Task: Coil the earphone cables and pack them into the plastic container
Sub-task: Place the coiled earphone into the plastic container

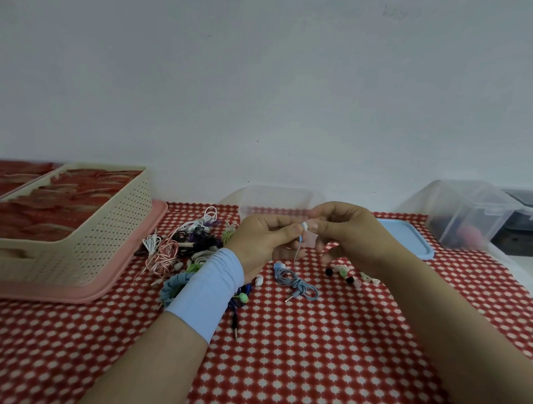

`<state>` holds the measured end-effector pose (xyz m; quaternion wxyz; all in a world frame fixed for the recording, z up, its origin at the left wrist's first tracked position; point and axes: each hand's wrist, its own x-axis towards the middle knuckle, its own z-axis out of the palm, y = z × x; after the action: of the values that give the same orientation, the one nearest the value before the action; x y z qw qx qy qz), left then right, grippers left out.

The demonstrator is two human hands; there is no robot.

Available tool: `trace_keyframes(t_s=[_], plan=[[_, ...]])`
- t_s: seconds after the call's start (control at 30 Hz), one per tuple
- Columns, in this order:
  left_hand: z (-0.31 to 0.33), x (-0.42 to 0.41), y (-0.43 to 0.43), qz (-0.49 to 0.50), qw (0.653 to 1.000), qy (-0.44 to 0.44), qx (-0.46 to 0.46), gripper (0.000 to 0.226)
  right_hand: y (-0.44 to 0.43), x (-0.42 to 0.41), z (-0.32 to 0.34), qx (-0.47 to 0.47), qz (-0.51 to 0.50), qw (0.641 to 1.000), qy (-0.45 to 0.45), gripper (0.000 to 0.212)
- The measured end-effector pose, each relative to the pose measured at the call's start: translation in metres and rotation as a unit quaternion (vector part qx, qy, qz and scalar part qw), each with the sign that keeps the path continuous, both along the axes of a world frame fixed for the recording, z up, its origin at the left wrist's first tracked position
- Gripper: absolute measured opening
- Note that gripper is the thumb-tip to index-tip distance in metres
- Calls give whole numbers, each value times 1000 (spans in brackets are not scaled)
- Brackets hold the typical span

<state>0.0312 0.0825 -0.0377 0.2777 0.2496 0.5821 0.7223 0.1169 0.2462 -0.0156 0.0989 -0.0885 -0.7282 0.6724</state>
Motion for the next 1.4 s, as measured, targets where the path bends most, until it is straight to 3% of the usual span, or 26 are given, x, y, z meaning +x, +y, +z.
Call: trace_keyframes(t_s=[0.13,0.3,0.57,0.73,0.9,1.03,1.2,1.4], plan=[[2,-2,2,14,1000,-23,-3,10,-2,1,4,123,-29,989,78,4],[2,-4,1,10,998,-70,4,11,-6,-1,2,232,-43,968,83,11],[1,-3,1,21,999,-18,-28,8,-6,2,6,214,-41,974,57,7],[6,-1,-1,70,992,97,-35,7,-8,2,2,87,-41,994,46,6],[10,-3,-3,100,972,200,-70,19,-10,1,1,5,-19,1000,4,9],[9,-4,-2,104,969,204,-95,18,-9,2,4,124,-47,991,19,9],[13,-3,-4,97,984,138,-61,11,-10,5,11,189,-30,980,48,16],[11,-4,-6,52,993,98,-41,7,-6,5,13,251,-44,965,66,10]])
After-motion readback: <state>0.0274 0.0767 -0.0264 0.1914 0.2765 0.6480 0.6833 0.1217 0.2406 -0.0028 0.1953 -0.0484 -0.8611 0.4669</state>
